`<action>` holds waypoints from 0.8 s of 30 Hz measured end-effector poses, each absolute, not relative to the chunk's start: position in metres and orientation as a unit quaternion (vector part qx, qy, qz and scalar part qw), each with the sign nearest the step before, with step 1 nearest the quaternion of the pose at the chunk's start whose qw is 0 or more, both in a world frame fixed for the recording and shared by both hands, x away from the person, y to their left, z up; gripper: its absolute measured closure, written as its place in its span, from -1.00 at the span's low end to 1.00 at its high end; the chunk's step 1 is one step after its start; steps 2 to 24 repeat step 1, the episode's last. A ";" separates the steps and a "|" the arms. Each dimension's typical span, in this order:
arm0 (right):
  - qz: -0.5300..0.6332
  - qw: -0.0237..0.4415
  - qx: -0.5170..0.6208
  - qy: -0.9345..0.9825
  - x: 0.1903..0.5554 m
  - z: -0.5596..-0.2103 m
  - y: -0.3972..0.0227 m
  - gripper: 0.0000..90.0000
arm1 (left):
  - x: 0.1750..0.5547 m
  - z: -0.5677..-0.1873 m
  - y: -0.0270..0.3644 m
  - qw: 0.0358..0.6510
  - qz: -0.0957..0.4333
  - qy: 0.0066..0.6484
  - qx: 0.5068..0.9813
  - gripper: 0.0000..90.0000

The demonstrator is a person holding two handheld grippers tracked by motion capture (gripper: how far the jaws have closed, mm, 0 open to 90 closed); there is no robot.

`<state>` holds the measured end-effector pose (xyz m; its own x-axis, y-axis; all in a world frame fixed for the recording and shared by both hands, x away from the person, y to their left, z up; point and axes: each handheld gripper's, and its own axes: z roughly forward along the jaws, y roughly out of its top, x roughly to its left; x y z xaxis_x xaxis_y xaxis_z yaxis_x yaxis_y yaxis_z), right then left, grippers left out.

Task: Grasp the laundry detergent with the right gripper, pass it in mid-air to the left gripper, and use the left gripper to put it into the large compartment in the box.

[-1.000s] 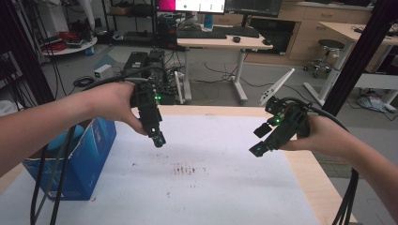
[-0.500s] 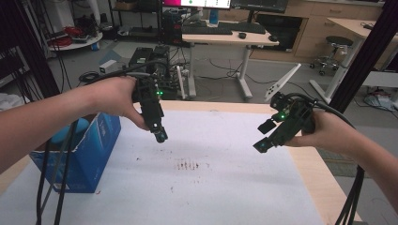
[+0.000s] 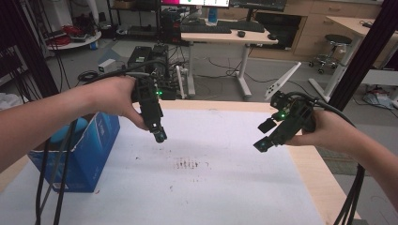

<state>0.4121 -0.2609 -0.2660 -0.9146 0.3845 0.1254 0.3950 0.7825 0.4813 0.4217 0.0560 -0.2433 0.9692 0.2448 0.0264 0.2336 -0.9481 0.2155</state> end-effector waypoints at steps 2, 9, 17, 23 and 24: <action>-0.257 0.010 -0.207 -0.944 0.412 -0.266 -0.261 -0.54 | 0.422 -0.243 0.056 0.106 0.026 0.122 0.986 -0.54; -0.257 0.010 -0.207 -0.944 0.412 -0.266 -0.261 -0.54 | 0.422 -0.243 0.056 0.106 0.026 0.122 0.986 -0.54; -0.257 0.010 -0.207 -0.944 0.412 -0.266 -0.261 -0.54 | 0.422 -0.243 0.056 0.106 0.026 0.122 0.986 -0.54; -0.257 0.010 -0.207 -0.944 0.412 -0.266 -0.261 -0.54 | 0.422 -0.243 0.056 0.106 0.026 0.122 0.986 -0.54; -0.257 0.010 -0.207 -0.944 0.412 -0.266 -0.261 -0.54 | 0.422 -0.243 0.056 0.106 0.026 0.122 0.986 -0.54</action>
